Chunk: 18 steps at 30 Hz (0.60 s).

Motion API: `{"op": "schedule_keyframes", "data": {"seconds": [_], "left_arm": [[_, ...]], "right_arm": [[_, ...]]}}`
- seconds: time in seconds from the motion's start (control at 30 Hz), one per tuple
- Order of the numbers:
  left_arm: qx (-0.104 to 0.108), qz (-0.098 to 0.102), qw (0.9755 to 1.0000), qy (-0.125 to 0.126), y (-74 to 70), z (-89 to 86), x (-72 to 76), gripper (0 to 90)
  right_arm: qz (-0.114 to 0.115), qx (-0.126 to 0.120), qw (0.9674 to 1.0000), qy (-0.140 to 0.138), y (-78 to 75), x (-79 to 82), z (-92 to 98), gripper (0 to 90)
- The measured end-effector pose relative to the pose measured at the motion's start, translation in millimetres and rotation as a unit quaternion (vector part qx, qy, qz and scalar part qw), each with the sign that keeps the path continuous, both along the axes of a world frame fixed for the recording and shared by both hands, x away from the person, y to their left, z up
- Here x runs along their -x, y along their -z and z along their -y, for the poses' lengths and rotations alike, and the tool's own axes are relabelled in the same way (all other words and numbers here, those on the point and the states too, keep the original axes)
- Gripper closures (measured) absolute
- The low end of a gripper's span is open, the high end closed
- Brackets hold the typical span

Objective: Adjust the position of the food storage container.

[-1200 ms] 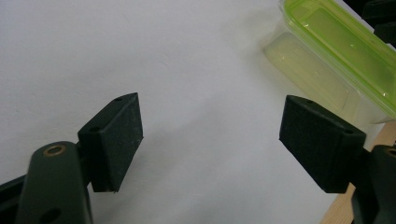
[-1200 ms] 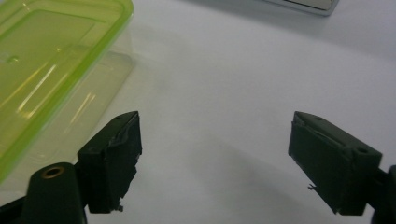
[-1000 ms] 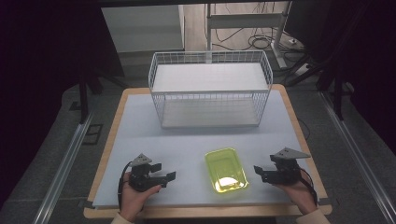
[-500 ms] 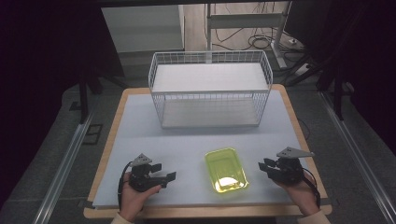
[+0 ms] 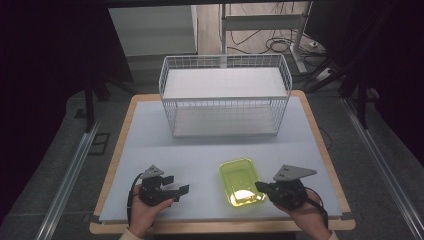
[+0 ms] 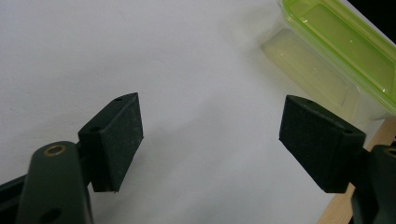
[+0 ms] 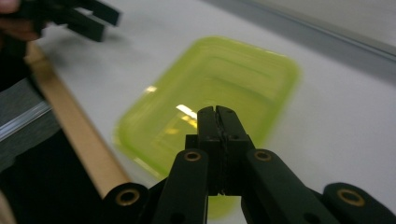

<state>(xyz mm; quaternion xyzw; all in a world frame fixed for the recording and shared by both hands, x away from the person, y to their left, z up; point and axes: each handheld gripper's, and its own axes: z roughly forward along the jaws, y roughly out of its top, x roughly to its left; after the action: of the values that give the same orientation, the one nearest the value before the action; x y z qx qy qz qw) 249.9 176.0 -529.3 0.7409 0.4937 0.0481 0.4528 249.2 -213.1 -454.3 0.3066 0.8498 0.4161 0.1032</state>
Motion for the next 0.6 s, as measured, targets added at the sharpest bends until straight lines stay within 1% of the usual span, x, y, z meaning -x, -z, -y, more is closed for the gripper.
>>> {"op": "schedule_keyframes", "data": {"seconds": [0.03,0.07,0.1,0.2,0.27,0.33,0.37,0.4,0.6], "left_arm": [[-0.001,-0.001,1.0,0.001,0.4,0.4,-0.1,21.4],[-0.001,-0.001,1.0,0.001,0.4,0.4,-0.1,21.4],[-0.002,-0.001,1.0,0.002,0.5,0.6,-0.2,21.4],[-0.002,-0.001,1.0,0.002,0.5,0.3,-0.1,21.4],[-0.001,-0.001,1.0,0.001,0.8,0.0,-0.2,21.3],[-0.002,-0.002,1.0,0.002,1.0,-0.1,-0.3,21.3],[-0.004,-0.002,1.0,0.003,1.4,-0.2,-0.4,21.3],[-0.003,-0.003,1.0,0.003,1.5,-0.2,-0.6,21.3],[-0.004,-0.004,1.0,0.007,1.5,1.4,-0.3,21.3]], "right_arm": [[-0.005,0.005,0.9997,-0.022,-0.6,5.3,-15.7,89.8],[-0.005,0.005,0.9997,-0.022,-0.6,5.3,-15.7,89.8],[-0.012,0.008,0.9991,-0.039,0.5,7.5,-30.8,89.8],[-0.018,0.024,0.9977,-0.061,5.4,9.5,-50.0,89.8],[-0.023,0.029,0.9966,-0.074,8.9,10.5,-62.3,89.8],[-0.023,0.03,0.9962,-0.078,9.9,11.2,-65.6,89.8],[-0.027,0.037,0.9951,-0.088,12.2,15.1,-73.1,89.8],[-0.027,0.037,0.9951,-0.088,12.2,15.1,-73.1,89.8],[-0.039,0.057,0.992,-0.105,23.3,22.6,-85.0,89.9]]}}
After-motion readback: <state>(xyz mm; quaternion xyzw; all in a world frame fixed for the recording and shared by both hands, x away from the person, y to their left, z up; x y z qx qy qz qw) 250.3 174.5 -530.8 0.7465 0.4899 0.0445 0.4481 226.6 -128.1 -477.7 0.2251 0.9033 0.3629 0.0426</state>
